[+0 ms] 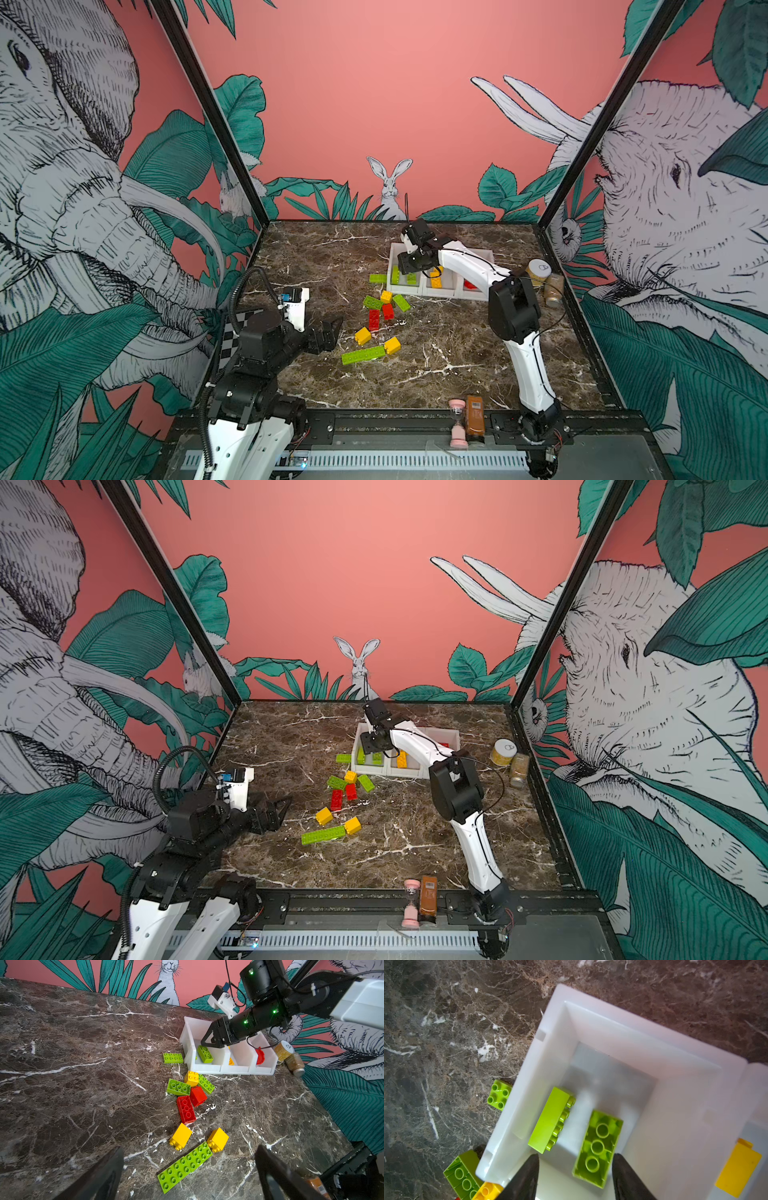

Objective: Sort the legos into containers by color
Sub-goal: 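Carry the green brick to the green compartment and release, then move the right gripper back down toward a yellow brick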

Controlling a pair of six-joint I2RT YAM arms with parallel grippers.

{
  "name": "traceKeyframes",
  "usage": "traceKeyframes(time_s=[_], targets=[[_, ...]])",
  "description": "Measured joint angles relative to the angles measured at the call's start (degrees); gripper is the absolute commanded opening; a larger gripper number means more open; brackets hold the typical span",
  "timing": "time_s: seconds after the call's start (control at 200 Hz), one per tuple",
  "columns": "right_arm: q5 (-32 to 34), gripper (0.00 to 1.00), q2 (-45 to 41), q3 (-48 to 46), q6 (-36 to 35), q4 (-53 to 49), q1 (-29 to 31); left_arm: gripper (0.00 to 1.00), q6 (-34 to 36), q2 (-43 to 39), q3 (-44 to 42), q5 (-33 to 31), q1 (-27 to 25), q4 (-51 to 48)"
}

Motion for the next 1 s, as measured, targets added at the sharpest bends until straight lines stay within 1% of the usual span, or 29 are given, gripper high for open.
traceKeyframes(time_s=[0.12,0.25,0.38,0.49,0.62,0.74,0.87,1.0], targets=[[-0.5,0.60,-4.0,-3.3,-0.5,-0.6,0.4,0.99,0.0,0.0,0.0,0.0,0.0,0.0],[-0.6,0.60,-15.1,-12.5,-0.2,-0.6,1.7,0.99,0.0,0.0,0.0,0.0,0.0,0.0],[-0.1,0.61,-28.3,-23.3,2.1,1.6,6.2,0.99,0.0,0.2,0.0,0.1,0.0,0.0],[0.3,0.61,-34.5,-30.3,4.8,3.5,11.3,0.99,0.0,0.3,0.0,0.0,0.0,0.0],[0.9,0.63,-34.9,-35.6,7.3,4.3,16.9,0.99,0.0,0.8,0.0,0.0,0.0,0.0],[2.3,0.65,-32.8,-36.6,8.8,3.7,21.0,0.99,0.0,1.3,0.0,0.0,0.0,0.0],[3.6,0.66,-30.7,-36.6,10.3,3.8,23.9,0.99,0.0,1.2,0.0,0.0,0.0,0.0],[4.4,0.66,-28.0,-36.5,11.1,4.4,25.4,0.99,0.0,1.2,0.0,0.1,0.0,0.0]])
